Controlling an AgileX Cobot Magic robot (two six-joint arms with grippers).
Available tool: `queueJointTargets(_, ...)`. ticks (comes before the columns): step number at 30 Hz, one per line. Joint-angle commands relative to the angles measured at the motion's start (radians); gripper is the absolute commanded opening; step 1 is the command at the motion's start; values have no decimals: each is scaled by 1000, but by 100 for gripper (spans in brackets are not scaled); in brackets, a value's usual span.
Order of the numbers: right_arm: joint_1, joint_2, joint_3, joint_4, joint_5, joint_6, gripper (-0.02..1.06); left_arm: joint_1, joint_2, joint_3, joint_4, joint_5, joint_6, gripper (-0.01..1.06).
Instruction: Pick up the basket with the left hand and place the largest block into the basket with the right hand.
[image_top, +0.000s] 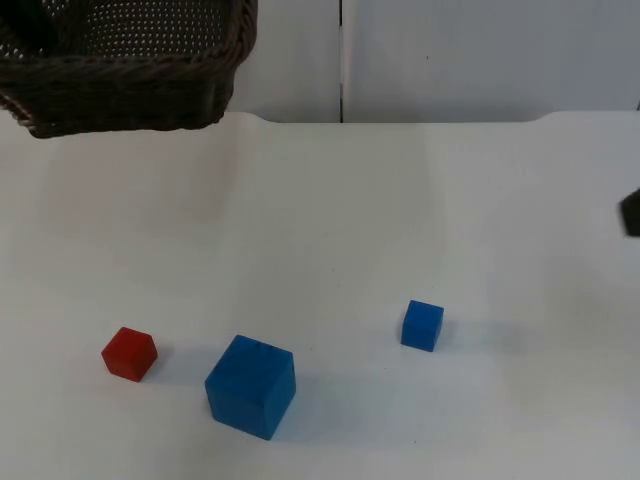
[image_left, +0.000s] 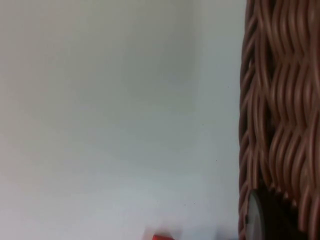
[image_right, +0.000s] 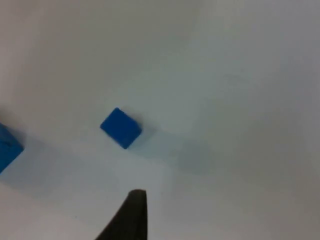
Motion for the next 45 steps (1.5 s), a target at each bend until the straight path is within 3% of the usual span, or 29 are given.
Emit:
queueJointTargets(1, 46, 42, -15, 2, -42, -17, 105, 1, -19, -2, -42, 1, 3, 0)
queueJointTargets(8, 231, 234, -95, 2, -88, -68, 105, 1, -19, -2, -40, 1, 3, 0)
queueJointTargets(22, 463, 444, -187, 2, -184, -72, 105, 1, -19, -2, -40, 1, 3, 0)
queueJointTargets(32, 546, 539, -214, 2, -231, -170, 105, 1, 0, -2, -32, 1, 3, 0)
queueJointTargets(45, 576, 709, -416, 4, -162, -262, 105, 1, 0, -2, -30, 1, 3, 0)
